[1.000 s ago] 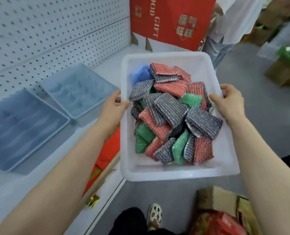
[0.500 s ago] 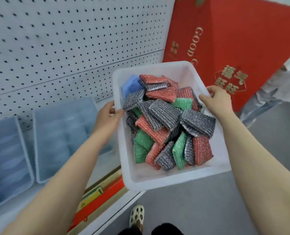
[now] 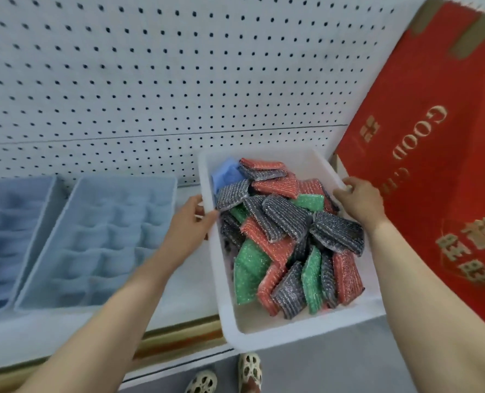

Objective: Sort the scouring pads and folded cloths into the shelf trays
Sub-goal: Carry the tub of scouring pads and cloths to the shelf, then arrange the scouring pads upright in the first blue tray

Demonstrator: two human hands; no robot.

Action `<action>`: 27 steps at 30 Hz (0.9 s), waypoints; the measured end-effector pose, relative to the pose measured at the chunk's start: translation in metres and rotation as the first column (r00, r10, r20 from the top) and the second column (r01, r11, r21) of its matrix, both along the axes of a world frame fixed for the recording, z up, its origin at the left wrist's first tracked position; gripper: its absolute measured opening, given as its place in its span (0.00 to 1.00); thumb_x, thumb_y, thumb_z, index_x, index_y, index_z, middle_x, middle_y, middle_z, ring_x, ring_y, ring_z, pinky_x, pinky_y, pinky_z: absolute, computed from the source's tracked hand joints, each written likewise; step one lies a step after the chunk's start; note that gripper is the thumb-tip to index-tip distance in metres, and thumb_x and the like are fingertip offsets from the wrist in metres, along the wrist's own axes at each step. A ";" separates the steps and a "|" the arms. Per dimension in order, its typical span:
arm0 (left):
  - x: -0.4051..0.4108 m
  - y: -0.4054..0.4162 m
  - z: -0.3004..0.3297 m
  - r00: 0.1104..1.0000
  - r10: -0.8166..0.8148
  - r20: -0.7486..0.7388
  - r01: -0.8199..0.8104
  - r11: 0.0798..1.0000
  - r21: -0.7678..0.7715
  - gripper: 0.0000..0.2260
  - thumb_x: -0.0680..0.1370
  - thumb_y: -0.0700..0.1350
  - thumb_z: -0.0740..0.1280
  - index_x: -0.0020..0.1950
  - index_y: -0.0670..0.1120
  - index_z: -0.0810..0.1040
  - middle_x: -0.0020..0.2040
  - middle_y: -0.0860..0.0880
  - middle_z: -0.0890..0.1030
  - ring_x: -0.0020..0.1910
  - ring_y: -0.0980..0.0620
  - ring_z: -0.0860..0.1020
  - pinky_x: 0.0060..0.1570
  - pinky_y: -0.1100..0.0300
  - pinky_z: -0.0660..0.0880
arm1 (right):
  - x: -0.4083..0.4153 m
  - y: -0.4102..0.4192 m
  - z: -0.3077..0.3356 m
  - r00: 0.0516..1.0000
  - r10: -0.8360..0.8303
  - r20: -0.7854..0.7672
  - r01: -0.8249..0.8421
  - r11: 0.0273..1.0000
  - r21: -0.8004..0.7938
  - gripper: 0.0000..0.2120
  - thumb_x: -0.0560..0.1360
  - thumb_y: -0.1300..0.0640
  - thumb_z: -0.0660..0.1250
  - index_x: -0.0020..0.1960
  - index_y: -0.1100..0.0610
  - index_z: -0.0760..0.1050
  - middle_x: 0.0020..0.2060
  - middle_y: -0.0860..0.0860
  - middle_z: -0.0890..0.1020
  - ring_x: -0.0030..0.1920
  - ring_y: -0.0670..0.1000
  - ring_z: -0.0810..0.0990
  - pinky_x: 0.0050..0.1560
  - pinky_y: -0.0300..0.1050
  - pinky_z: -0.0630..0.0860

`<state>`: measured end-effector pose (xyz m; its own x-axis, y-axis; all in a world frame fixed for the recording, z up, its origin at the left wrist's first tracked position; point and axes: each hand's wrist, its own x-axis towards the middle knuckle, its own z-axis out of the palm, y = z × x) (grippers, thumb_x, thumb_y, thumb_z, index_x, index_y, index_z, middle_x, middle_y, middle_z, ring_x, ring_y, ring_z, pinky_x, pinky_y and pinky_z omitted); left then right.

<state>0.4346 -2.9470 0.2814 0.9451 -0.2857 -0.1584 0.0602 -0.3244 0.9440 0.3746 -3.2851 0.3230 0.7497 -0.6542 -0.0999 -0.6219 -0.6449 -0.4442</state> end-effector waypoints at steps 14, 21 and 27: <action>0.008 -0.054 0.029 0.785 -0.441 0.434 -0.090 0.612 0.786 0.13 0.76 0.39 0.63 0.60 0.49 0.76 0.50 0.46 0.82 0.54 0.44 0.78 0.63 0.51 0.67 | 0.095 0.073 0.014 0.652 0.730 -0.204 -0.733 0.676 0.077 0.40 0.70 0.54 0.74 0.77 0.48 0.59 0.70 0.53 0.72 0.64 0.56 0.74 0.65 0.48 0.71; 0.002 -0.057 0.052 0.737 0.009 0.676 -0.324 0.882 0.341 0.11 0.81 0.45 0.60 0.62 0.46 0.73 0.31 0.54 0.74 0.28 0.53 0.72 0.29 0.56 0.66 | 0.070 0.038 0.025 0.850 0.467 0.242 -0.470 0.881 -0.051 0.21 0.76 0.49 0.67 0.68 0.49 0.72 0.49 0.48 0.80 0.42 0.52 0.76 0.45 0.43 0.70; -0.019 -0.089 0.062 0.907 -0.014 0.421 -0.126 0.945 0.301 0.12 0.81 0.50 0.59 0.62 0.47 0.70 0.37 0.52 0.76 0.31 0.61 0.72 0.34 0.61 0.70 | 0.039 0.016 0.031 0.895 0.390 0.216 -0.410 0.910 0.055 0.19 0.74 0.54 0.67 0.65 0.53 0.75 0.55 0.53 0.83 0.48 0.54 0.82 0.54 0.54 0.80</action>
<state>0.4155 -3.0356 0.3437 0.9567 -0.2313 0.1769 -0.2847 -0.6150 0.7354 0.4139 -3.2694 0.3538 0.9568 -0.2893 0.0284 -0.2144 -0.7682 -0.6032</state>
